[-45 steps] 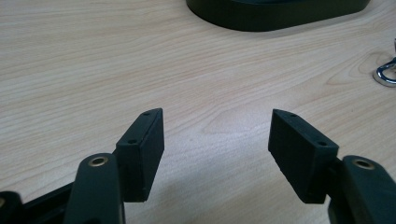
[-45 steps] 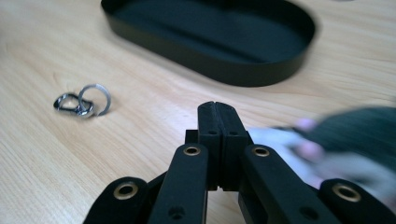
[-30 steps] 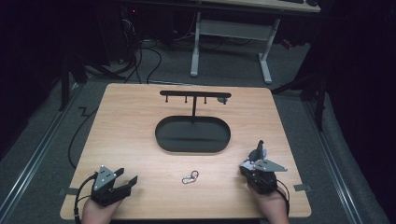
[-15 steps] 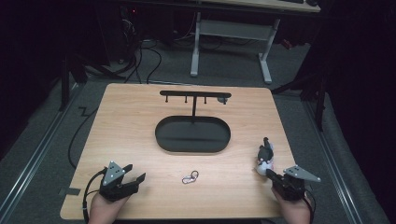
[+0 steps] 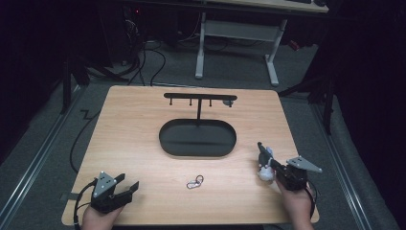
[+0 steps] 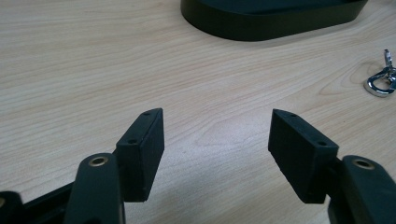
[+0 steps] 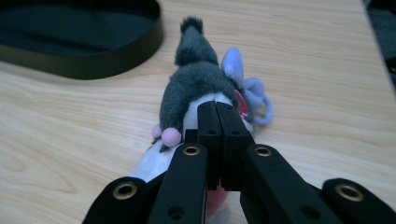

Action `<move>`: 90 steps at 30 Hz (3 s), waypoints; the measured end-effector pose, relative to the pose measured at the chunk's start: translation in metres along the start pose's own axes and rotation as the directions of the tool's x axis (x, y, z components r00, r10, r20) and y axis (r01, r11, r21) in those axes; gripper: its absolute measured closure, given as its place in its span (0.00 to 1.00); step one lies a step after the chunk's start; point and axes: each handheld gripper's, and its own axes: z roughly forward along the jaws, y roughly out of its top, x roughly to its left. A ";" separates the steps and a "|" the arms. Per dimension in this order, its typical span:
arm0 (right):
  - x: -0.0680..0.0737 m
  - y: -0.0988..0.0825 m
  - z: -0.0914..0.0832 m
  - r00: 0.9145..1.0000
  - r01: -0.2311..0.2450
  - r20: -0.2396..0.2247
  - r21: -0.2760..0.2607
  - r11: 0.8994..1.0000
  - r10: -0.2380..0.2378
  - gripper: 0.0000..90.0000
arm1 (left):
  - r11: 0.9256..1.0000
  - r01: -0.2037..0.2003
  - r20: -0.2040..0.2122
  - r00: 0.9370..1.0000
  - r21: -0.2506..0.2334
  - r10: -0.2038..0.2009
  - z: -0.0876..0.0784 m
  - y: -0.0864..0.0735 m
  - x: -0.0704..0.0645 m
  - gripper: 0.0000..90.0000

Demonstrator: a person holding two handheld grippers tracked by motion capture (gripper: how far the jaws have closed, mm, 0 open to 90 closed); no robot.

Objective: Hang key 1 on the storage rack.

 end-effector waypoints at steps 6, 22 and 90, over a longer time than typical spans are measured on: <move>0.023 0.004 0.009 0.993 0.056 -0.102 0.013 0.998 -0.055 1.00 | 1.000 -0.001 -0.008 1.000 -0.001 0.001 -0.005 -0.003 0.000 0.41; 0.028 0.005 -0.006 0.990 0.085 -0.110 -0.034 0.996 -0.088 0.95 | 1.000 -0.015 0.014 1.000 0.000 0.015 0.001 0.002 -0.003 0.41; 0.033 0.016 -0.012 0.997 0.058 -0.076 0.636 0.769 -0.012 0.33 | 0.995 -0.103 0.119 0.987 -0.003 0.103 0.020 0.014 0.004 0.38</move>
